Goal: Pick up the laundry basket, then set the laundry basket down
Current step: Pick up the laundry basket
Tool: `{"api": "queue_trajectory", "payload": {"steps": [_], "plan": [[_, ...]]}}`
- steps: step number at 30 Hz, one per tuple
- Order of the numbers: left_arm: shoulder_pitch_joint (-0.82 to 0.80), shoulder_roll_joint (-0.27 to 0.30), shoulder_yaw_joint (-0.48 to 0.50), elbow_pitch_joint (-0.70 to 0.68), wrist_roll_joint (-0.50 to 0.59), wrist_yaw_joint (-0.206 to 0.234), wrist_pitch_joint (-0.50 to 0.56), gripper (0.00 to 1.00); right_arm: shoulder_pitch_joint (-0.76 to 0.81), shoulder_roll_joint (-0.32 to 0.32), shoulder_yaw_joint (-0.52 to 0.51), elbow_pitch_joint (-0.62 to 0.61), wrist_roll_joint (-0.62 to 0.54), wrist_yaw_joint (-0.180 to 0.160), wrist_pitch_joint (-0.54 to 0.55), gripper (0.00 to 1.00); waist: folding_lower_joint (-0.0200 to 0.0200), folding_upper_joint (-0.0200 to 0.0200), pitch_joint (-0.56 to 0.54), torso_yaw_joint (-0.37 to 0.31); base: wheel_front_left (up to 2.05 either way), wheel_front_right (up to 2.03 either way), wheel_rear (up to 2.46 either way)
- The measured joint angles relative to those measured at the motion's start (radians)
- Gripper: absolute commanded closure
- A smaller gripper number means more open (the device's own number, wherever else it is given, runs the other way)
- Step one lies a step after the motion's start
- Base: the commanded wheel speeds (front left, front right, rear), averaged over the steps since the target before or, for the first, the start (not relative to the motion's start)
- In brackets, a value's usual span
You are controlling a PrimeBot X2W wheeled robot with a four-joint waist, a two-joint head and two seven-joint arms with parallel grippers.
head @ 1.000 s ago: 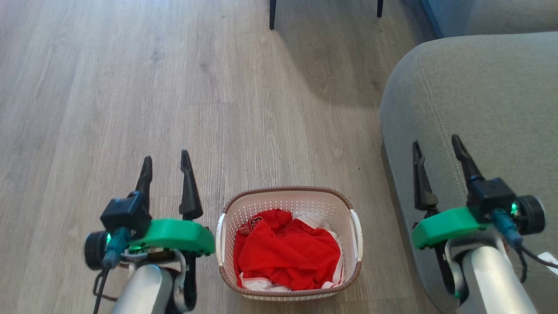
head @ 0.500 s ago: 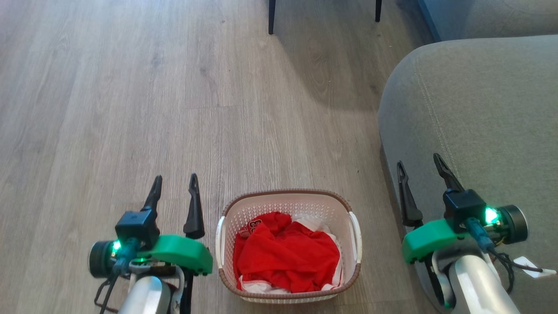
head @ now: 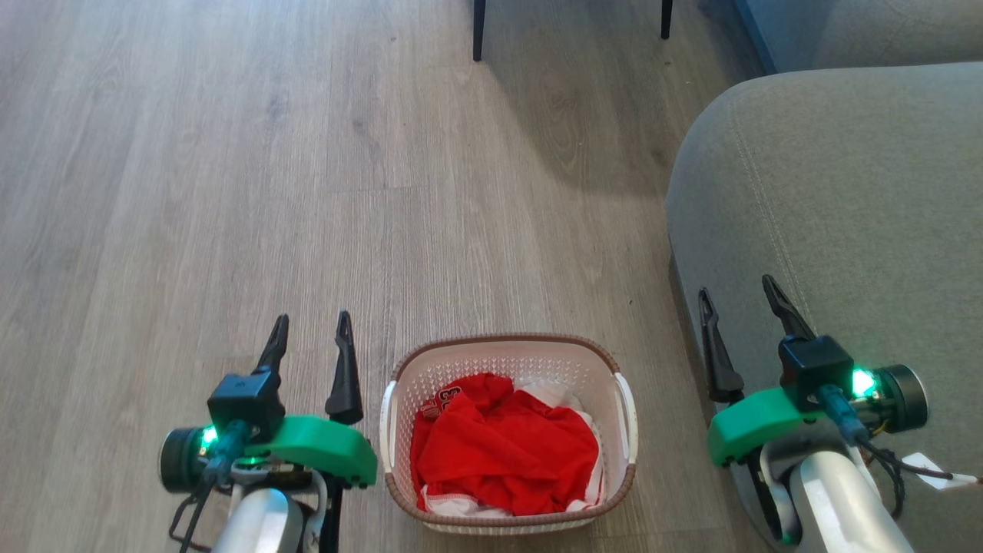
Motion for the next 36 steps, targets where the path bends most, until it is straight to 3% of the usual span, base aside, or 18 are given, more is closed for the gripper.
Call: {"api": "queue_trajectory", "payload": {"steps": [13,20,29,36], "plan": [[0.0,0.0,-0.002,0.005,-0.01,-0.001,0.0,0.0,0.0,0.0,-0.001,0.006,0.004,0.0,0.0,0.0,0.0,0.0,0.006,-0.002,0.0,0.0,0.0],[-0.006,0.0,-0.012,0.065,-0.069,-0.001,0.0,0.0,-0.007,0.0,-0.006,0.043,0.01,0.0,0.0,0.0,0.0,0.0,0.041,0.0,0.0,0.0,0.0],[-0.138,-0.003,-0.044,0.151,-0.095,-0.001,0.0,0.0,-0.141,-0.011,0.018,0.114,0.018,0.0,0.0,0.0,0.0001,0.0,0.192,0.006,0.0,0.0,0.0],[-0.274,-0.007,-0.069,0.301,-0.091,-0.018,0.0,0.0,-0.253,-0.018,0.048,0.214,0.066,0.0,-0.002,0.0,0.0002,0.0,0.35,0.004,0.0,0.0,0.0]]}}
